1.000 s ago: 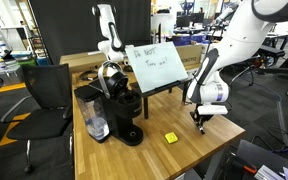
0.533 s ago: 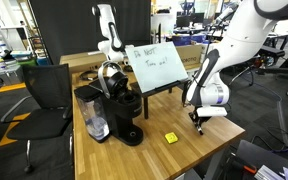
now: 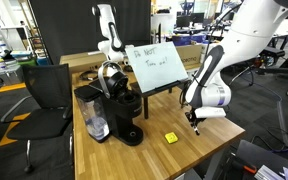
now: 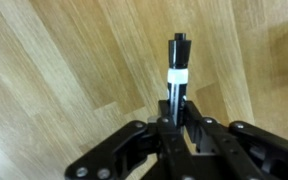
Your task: Pick the marker on the table and place it on the board stand
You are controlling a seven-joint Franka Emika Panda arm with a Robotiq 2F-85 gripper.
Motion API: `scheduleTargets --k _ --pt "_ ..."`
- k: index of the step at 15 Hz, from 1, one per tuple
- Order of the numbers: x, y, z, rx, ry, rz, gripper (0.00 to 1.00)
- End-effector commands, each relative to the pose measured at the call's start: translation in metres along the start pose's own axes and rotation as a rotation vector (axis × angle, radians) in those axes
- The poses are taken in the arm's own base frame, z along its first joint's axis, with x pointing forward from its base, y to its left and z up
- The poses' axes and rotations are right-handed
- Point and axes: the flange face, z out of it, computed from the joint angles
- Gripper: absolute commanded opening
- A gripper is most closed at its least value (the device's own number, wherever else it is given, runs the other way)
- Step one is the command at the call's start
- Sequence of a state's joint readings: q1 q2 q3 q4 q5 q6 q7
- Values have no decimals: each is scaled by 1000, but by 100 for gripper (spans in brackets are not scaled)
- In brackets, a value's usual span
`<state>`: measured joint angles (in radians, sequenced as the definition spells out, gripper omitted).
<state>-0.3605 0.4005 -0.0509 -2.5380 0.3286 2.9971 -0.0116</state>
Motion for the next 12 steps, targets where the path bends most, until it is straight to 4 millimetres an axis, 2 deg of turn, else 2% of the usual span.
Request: scheduleTargets --k 1,11,12 --pt "-5 -3 -24 37 36 13 5" --pt "0 -19 -90 137 131 73 5" --pt "5 -23 -79 119 132 76 5"
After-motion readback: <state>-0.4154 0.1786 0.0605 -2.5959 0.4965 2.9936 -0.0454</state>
